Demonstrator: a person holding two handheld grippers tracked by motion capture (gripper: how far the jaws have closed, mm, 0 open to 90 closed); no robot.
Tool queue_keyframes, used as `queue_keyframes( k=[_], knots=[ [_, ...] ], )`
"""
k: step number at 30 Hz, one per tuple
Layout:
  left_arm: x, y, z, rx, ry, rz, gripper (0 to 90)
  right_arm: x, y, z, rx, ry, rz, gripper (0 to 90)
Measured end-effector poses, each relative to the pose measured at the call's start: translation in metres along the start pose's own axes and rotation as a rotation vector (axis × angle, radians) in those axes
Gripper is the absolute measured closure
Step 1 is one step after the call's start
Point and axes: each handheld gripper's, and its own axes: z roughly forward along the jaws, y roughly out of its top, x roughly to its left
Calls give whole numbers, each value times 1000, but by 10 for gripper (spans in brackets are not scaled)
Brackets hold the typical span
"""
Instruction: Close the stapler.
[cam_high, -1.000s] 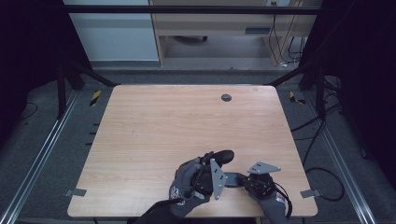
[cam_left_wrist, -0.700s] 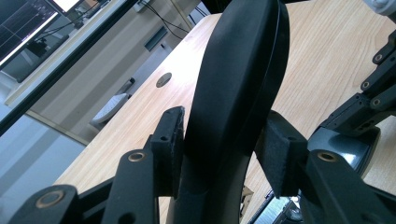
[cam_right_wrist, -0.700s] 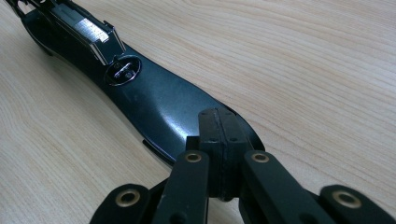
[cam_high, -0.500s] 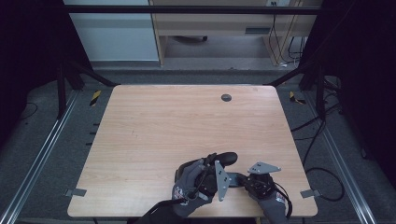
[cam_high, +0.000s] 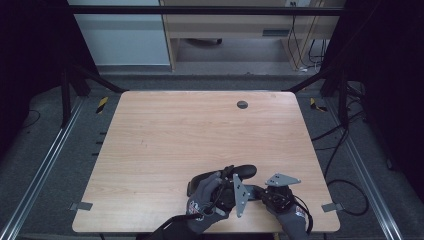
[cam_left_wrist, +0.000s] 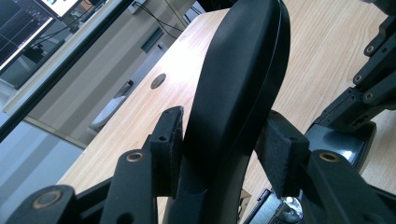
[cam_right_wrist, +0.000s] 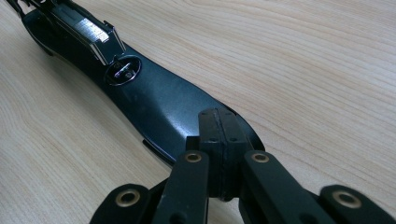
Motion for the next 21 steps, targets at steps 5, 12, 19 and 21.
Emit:
queue_keyframes(
  k=[5,12,19,21],
  knots=[
    [-3,0,3,3,-3,18,524,0,0,0,2,1,3,900],
    [-7,-1,6,9,-13,33,519,0,0,0,1,5,8,900],
    [-11,-2,9,13,-22,44,514,0,0,0,1,3,7,900],
    [-11,-2,10,16,-24,50,513,0,0,0,0,3,7,900]
  ],
)
